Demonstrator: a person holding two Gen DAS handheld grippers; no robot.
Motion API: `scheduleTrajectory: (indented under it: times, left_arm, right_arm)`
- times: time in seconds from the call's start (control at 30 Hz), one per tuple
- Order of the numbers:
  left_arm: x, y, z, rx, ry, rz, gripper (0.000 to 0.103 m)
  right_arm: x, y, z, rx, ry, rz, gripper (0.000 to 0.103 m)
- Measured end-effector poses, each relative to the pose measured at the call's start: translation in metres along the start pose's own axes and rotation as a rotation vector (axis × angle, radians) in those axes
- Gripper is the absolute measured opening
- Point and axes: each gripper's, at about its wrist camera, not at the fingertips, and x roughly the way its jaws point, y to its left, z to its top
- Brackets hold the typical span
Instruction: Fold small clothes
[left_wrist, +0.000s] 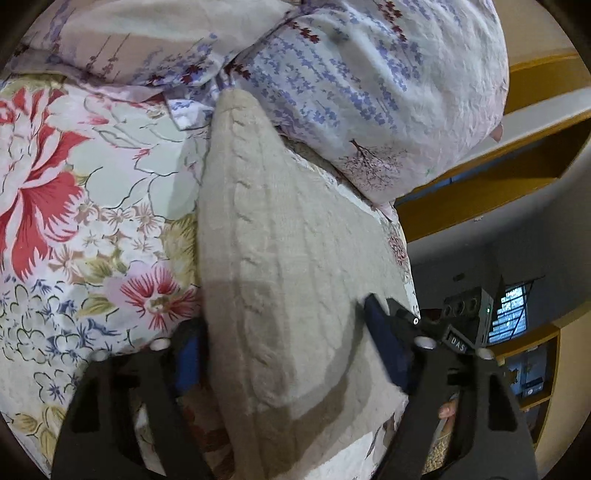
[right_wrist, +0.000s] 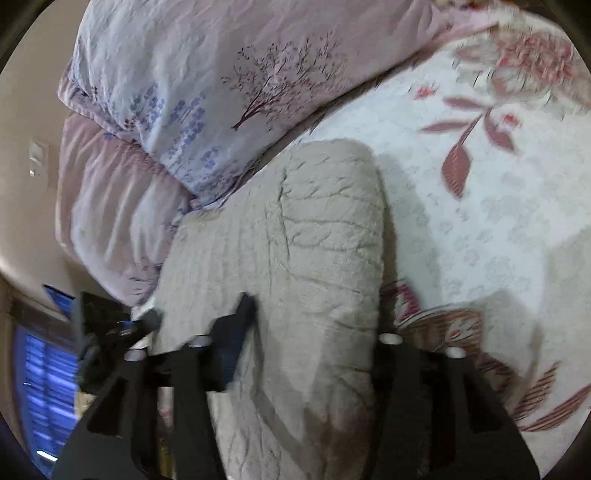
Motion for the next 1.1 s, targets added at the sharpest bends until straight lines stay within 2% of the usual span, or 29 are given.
scheduleTrajectory:
  times: [0.03,0.1,0.2,0.3,0.4,0.57,0.67,0.7,0.77,0.83,0.9,0.93,1.03,1.1]
  left_arm:
    - [-0.001,0.002,0.0,-0.007,0.0,-0.007,0.062]
    - [-0.006,0.006,0.001,-0.016,-0.004,-0.031,0.048]
    - [-0.018,0.007,0.0,-0.002,-0.006,-0.067,0.04]
    - [-0.039,0.002,-0.002,0.04,-0.02,-0.063,0.039]
    - [-0.07,0.005,-0.004,0.07,-0.047,-0.046,0.039]
    - [-0.132,0.031,-0.011,0.091,-0.118,0.04,0.039]
    - [-0.149,0.06,-0.011,0.05,-0.136,0.12,0.042]
    - [-0.149,0.073,-0.01,0.022,-0.131,0.147,0.045]
    - [-0.141,0.094,-0.013,-0.03,-0.107,0.145,0.053]
    - [-0.142,0.097,-0.014,-0.029,-0.131,0.138,0.057]
    - [-0.151,0.086,-0.016,0.027,-0.168,0.197,0.06]
    - [-0.158,0.082,-0.019,0.056,-0.193,0.228,0.061]
    - [-0.171,0.055,-0.029,0.176,-0.289,0.356,0.072]
    - [-0.176,0.038,-0.039,0.265,-0.327,0.434,0.076]
  right_arm:
    - [-0.001,-0.002,0.0,0.014,-0.001,0.022,0.037]
    - [-0.003,0.0,-0.002,0.024,-0.012,0.053,0.033]
    - [-0.009,0.011,-0.005,0.011,-0.036,0.09,0.031]
    - [-0.012,0.035,-0.012,-0.04,-0.046,0.118,0.029]
    - [-0.001,0.063,-0.022,-0.125,-0.029,0.083,0.029]
    - [0.042,0.114,-0.044,-0.281,0.019,0.056,0.028]
    - [0.078,0.137,-0.056,-0.362,0.058,-0.017,0.03]
    - [0.089,0.142,-0.059,-0.382,0.062,-0.075,0.036]
    - [0.095,0.145,-0.058,-0.383,0.068,-0.107,0.043]
    - [0.091,0.14,-0.055,-0.342,0.087,-0.102,0.046]
    - [0.08,0.136,-0.056,-0.324,0.075,-0.1,0.048]
    - [0.071,0.135,-0.056,-0.324,0.04,-0.115,0.048]
    - [0.041,0.141,-0.06,-0.386,-0.117,-0.186,0.048]
    - [0.03,0.154,-0.064,-0.455,-0.18,-0.183,0.048]
